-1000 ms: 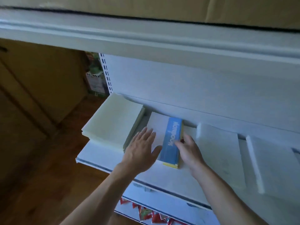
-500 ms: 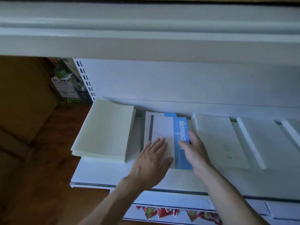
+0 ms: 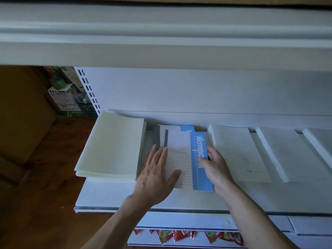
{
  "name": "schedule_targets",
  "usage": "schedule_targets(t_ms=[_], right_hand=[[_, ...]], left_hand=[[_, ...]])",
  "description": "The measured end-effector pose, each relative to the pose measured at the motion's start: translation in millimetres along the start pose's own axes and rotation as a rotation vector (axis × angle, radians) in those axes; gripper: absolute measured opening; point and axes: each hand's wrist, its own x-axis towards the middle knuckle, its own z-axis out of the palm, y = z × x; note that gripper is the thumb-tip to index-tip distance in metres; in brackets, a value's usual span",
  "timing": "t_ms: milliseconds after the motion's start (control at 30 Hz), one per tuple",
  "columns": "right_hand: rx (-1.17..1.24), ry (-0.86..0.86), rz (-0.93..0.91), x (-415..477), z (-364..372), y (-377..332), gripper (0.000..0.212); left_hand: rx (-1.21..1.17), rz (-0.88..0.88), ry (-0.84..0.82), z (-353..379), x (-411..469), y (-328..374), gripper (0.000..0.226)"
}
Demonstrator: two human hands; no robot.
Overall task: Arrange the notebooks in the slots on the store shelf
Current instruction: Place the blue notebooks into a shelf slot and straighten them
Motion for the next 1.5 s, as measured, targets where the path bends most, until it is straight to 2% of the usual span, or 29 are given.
schedule_targets(t_ms=[67,267,567,700,767,867,933,1000,1033,1167,1233,1333,1500], right_hand=[[-0.009,0.000,-0.014,-1,0,-1,0.018],[-0.017,0.013,-0.025,-1,-2,1,0.024],[0.042,0.123,-0.106,-8,-3,-9,0.036],[0.198,0.078,-0.045,-5,-6,-12,0.017],[0.318,0.022,0.021,-5,-10,-16,0.012],[0.422,-0.029,0.029,-11,-22,-24,0.021],[0.477,-0.063,-0.001,-18,-31,-31,0.024],[0.507,-0.062,-0.030,-20,-43,-34,0.021],[0.522,-0.040,-0.032,-21,-50,-34,0.019],[0.532,0.058,-0.045,-26,-85,-28,0.015],[0.543,0.081,-0.068,-32,-107,-21,0.014],[0.535,0.121,-0.136,-40,-147,-3,0.013],[0.460,0.229,-0.194,-62,-235,45,0.006]], left_hand=[[0.000,-0.030,-0.023,-2,0,-1,0.082],[-0.004,0.018,-0.082,-11,-1,5,0.077],[-0.162,-0.039,-0.101,-23,-2,13,0.070],[-0.221,-0.056,-0.063,-21,-3,10,0.070],[-0.307,-0.050,0.016,-22,-1,8,0.069],[-0.537,-0.105,0.126,-28,7,9,0.071],[-0.775,-0.179,0.093,-36,14,18,0.071],[-1.039,-0.204,0.026,-37,19,30,0.054],[-1.109,-0.212,0.002,-35,20,37,0.044],[-1.305,-0.249,-0.016,-18,19,67,0.028],[-1.438,-0.260,-0.029,-10,16,91,0.027],[-1.447,-0.193,-0.082,7,10,135,0.045],[-1.432,-0.142,-0.077,55,-7,231,0.047]])
